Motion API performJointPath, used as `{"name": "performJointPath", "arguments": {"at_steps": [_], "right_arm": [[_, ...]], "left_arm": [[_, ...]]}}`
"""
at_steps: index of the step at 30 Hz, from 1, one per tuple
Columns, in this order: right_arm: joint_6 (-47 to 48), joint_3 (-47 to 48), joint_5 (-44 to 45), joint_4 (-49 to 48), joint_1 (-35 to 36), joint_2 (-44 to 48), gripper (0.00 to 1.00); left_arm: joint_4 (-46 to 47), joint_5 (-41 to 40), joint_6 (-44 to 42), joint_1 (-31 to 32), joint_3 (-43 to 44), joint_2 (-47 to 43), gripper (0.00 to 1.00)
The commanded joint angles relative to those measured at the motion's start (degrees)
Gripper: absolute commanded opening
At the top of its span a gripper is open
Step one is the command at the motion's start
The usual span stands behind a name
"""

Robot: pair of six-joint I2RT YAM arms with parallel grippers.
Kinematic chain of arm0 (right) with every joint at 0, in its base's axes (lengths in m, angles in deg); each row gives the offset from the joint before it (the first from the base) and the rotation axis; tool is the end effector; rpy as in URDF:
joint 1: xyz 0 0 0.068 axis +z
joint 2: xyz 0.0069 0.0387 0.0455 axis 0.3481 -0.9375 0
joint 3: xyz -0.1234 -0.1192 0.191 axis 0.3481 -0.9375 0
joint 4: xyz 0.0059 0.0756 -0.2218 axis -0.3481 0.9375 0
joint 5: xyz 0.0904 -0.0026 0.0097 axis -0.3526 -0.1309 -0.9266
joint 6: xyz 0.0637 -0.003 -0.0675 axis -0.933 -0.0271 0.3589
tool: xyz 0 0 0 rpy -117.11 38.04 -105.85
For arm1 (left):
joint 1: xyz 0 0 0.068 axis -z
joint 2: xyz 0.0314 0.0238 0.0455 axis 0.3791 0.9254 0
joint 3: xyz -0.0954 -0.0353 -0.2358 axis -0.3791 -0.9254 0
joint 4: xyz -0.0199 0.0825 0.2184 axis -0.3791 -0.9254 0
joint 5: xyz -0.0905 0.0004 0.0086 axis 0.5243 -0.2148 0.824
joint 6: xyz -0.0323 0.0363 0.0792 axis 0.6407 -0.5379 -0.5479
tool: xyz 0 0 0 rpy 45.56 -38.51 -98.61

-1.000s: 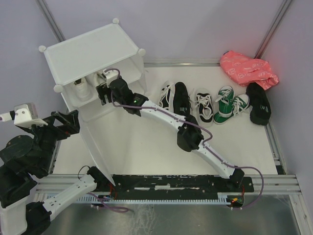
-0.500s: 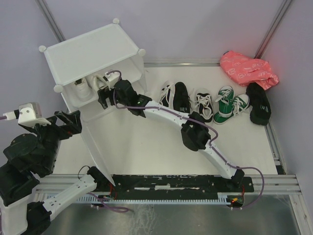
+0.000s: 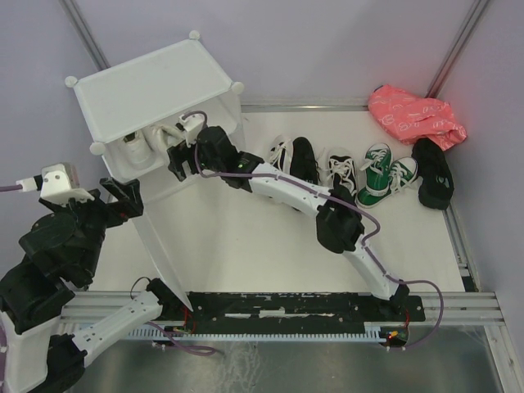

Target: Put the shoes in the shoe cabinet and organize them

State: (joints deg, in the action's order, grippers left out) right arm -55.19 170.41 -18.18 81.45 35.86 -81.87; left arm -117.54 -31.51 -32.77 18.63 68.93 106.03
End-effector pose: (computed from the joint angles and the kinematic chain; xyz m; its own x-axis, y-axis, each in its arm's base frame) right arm 0.3112 0.4675 0.2815 -0.3348 -0.0827 -0.9387 -0.7819 0.5803 0.2278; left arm 0.0670 0.0219 0.4337 -0.0853 -0.2249 -0.9706 -0.1212 0.9693 -0.2140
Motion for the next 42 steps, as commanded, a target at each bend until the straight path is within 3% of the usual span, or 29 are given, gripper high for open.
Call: {"name": "performJointPath", "arguments": {"at_steps": [1,4,6,11,17,22,28,33,35,38,42], "right_arm": [[-2.17,15.55,5.31,-5.17,0.86,-7.92,0.98],[-3.03,29.41,7.85,-3.47,0.88,-17.13,0.99],[-4.01,31.93,8.79,-4.6,0.81,-20.24,0.99],[-6.27,23.61,6.54,-13.13,0.81,-19.6,0.99],[-7.5,23.2,-2.3,-16.75,0.72,-21.45,0.99],[-7.37,16.13,-7.45,-19.75,0.29,-18.35,0.99],[-18.25,11.8,-18.62,-26.66,-3.03,-19.68,0.99],[-20.93,12.73,-26.78,-30.23,-3.53,-20.34,0.99],[-20.74,12.75,-23.25,-26.07,-3.37,-18.89,0.99],[-16.66,12.94,-8.4,-15.4,-2.49,-16.68,0.99],[-11.91,18.48,3.08,-5.41,-1.84,-18.38,0.99]], "left_arm": [[2.91,0.49,3.95,-0.05,-0.09,1.54,1.0],[2.65,1.32,5.17,-0.08,0.18,1.88,1.0],[2.44,1.84,5.75,-0.04,0.27,1.96,0.99],[1.34,2.09,6.5,-0.08,0.39,1.95,0.99],[1.28,2.63,7.1,-0.04,-0.66,1.48,0.99],[1.31,2.52,7.08,-0.08,-1.33,0.54,0.99],[1.84,2.51,7.12,-0.01,-3.19,-1.24,0.99],[1.93,2.25,6.88,-0.04,-3.5,-1.98,0.99],[1.94,2.1,6.69,-0.06,-3.45,-2.09,0.99],[2.07,2.05,6.5,-0.04,-3.54,-2.27,0.99],[1.97,2.59,6.49,-0.03,-3.64,-2.36,0.99]]}}
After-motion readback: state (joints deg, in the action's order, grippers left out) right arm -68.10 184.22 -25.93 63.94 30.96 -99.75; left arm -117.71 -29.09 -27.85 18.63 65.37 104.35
